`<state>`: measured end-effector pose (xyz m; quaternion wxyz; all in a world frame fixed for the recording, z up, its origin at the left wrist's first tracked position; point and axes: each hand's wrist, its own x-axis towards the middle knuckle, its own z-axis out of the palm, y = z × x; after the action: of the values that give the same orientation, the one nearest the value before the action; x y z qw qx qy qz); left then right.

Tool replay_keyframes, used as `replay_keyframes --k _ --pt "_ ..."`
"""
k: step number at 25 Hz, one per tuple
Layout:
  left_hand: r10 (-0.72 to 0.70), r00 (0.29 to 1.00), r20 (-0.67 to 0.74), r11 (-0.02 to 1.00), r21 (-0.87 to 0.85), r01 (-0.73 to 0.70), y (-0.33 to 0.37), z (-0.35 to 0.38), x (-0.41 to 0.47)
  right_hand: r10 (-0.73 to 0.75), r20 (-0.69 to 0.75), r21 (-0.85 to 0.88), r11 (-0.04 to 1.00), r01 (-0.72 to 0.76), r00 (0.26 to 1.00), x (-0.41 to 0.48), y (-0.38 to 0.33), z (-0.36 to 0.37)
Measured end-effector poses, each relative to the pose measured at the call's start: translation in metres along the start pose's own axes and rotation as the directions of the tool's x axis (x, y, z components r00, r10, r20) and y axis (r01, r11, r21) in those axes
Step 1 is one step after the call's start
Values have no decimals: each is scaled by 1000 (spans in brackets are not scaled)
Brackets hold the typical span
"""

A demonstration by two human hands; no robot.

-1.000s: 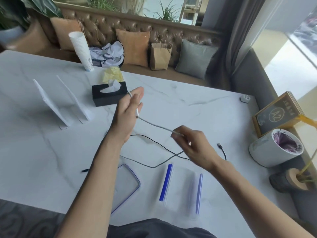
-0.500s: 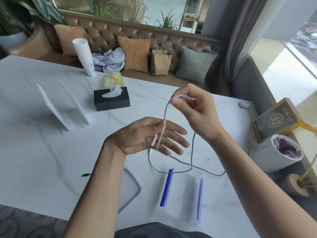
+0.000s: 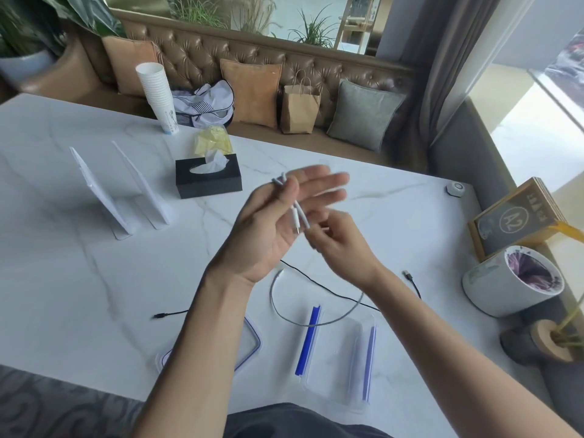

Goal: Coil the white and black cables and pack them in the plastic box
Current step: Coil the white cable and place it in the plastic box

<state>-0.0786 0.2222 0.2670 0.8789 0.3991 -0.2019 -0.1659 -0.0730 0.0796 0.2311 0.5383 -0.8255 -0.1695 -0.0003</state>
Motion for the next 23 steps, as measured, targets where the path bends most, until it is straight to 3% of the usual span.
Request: replay_keyframes --k 3,6,11,15,18,20,23 --pt "101 979 -177 990 112 -81 -3 -8 5 125 133 -28 992 -123 983 -17 13 1" --pt "179 941 -286 959 263 -102 0 -23 6 165 136 -83 984 -155 977 -27 17 -14" --pt "118 941 -316 833 548 80 -1 -47 1 80 110 -204 977 -56 991 -31 0 -39" --pt "-172 963 -210 823 506 257 -4 -39 -6 -106 37 -187 976 111 994 -21 -24 -51" --pt "-366 930 -25 842 416 343 -5 -28 -10 -238 35 -164 957 241 971 -8 -38 -54" --pt "-408 906 109 869 350 349 -4 -21 -13 -262 36 -83 961 264 964 -1 -44 -56" --pt "-383 903 194 914 221 340 -4 -14 -17 -282 25 29 959 281 959 6 -50 -57"
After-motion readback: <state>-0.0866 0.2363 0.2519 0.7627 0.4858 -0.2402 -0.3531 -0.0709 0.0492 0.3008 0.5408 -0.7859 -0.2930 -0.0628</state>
